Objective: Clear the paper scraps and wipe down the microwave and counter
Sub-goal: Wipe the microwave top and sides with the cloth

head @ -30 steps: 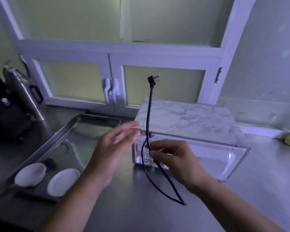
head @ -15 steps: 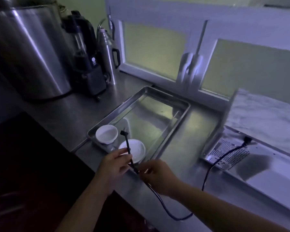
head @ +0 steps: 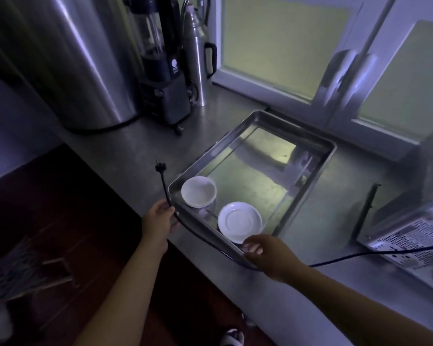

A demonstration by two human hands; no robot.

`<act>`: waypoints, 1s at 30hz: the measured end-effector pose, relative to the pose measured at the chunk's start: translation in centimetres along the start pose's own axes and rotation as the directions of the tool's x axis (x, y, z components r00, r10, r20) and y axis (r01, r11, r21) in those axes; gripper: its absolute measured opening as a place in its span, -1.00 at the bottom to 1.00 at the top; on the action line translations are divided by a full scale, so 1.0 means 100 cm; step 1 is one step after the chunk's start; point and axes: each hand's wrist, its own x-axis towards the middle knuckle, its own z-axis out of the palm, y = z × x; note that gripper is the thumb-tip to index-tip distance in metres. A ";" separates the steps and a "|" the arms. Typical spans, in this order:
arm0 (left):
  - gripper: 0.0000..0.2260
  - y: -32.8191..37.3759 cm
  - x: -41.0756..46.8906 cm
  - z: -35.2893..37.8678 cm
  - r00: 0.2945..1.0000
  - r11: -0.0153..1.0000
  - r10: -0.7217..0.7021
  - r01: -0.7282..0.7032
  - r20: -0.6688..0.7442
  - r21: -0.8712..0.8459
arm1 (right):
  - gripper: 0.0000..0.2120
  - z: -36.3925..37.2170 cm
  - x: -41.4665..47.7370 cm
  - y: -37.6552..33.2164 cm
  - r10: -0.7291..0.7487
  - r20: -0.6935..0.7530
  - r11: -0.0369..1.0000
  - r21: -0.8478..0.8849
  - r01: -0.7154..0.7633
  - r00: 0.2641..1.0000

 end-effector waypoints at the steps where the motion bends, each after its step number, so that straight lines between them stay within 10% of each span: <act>1: -0.78 -0.002 0.012 -0.002 1.000 1.000 -0.014 0.014 -0.023 -0.008 | -0.78 -0.001 0.004 0.002 0.010 0.009 1.000 -0.024 -0.010 1.000; 18: -0.89 -0.066 0.077 -0.020 0.986 0.969 -0.112 0.136 -0.121 0.207 | -0.84 0.012 0.005 0.016 0.145 -0.077 0.984 0.118 -0.136 0.986; 25: -0.71 -0.050 0.029 -0.011 0.956 0.840 0.292 -0.250 -0.014 0.481 | -0.82 0.000 -0.037 0.038 0.279 -0.177 0.910 0.362 -0.202 0.944; 30: -0.83 -0.050 -0.041 0.083 0.851 0.822 0.335 -0.474 0.405 0.316 | -0.86 -0.016 -0.106 0.092 0.498 -0.375 0.751 0.638 -0.173 0.782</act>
